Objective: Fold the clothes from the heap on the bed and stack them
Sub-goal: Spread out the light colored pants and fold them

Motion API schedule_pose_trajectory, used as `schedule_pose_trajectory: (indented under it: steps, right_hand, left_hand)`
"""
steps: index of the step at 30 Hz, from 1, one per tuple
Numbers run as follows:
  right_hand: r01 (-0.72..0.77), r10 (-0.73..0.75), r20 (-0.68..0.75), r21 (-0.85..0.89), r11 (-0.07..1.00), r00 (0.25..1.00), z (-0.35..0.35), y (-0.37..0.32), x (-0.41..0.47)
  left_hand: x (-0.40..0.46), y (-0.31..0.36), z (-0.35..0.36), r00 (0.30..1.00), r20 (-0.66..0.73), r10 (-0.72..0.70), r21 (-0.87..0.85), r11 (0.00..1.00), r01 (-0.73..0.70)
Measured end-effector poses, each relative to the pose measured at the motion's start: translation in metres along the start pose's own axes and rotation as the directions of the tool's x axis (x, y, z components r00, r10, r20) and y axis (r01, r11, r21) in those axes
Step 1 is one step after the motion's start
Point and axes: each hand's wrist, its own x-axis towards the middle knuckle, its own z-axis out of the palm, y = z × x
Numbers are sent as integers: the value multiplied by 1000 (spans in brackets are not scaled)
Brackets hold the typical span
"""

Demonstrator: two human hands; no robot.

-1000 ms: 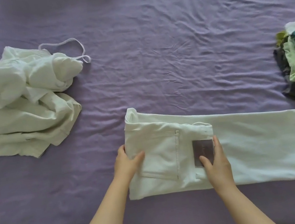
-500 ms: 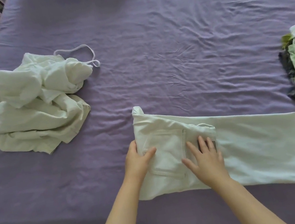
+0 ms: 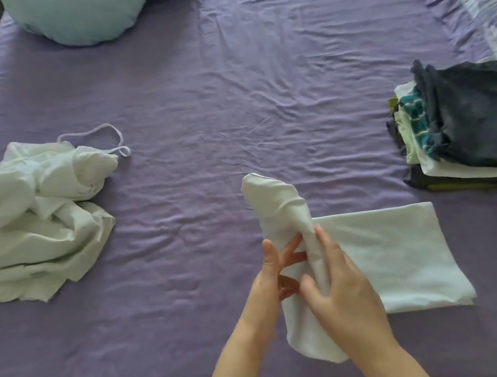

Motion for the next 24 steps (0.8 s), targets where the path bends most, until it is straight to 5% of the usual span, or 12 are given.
schedule_pose_trajectory:
  steps: [5,8,12,19,24]
  right_hand:
    - [-92,94,-112,24,995,989,-67,59,11]
    - [-110,114,-110,44,993,987,-100,97,18]
    - [-200,202,-103,32,979,974,-124,152,33]
    - [-336,341,-62,84,938,938,-124,232,58]
    - [-429,429,3,-7,903,903,-108,275,74]
  left_hand:
    - [27,7,70,996,87,17,79,997,-24]
    - [46,-2,101,996,15,87,231,969,-88]
    - [73,-33,112,985,-6,174,754,647,-110]
    - [108,-80,131,999,14,52,940,339,-31]
    - [129,-103,136,999,32,-3,978,208,-31]
